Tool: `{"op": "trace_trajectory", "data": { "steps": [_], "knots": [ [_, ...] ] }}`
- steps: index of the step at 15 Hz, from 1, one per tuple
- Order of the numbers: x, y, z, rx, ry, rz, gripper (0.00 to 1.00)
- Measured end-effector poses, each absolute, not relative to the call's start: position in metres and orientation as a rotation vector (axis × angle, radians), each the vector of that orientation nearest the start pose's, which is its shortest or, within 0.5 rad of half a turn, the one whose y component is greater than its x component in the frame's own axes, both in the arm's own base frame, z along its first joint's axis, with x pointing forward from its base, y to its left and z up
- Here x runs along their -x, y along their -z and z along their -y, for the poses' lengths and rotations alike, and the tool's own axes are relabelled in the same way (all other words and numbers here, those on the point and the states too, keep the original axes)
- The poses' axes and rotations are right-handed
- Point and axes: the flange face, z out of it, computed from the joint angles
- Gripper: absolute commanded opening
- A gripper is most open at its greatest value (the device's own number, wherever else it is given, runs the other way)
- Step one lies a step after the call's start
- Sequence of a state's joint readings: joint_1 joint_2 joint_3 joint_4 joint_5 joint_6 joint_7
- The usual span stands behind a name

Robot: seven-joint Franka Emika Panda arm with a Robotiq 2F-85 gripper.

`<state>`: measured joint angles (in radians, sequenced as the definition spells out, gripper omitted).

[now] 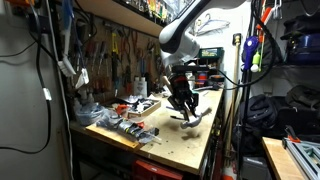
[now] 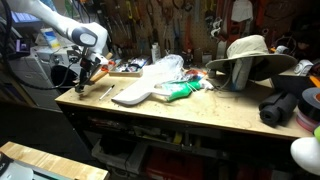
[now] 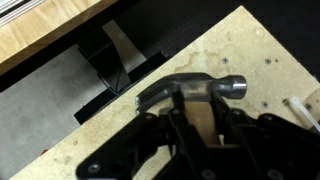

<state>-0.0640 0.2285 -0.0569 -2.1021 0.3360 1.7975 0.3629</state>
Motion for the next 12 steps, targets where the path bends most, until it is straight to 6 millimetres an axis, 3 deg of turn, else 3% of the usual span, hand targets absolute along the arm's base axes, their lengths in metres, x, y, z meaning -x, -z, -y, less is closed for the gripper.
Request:
{"op": "trace_trajectory", "data": {
  "steps": [5,12],
  "knots": [
    [-0.524,-0.256,0.041,2.56,-0.915,-0.874,0.08],
    [-0.542,-0.224,0.023,2.462,-0.969,-0.915,0.08]
  ]
}}
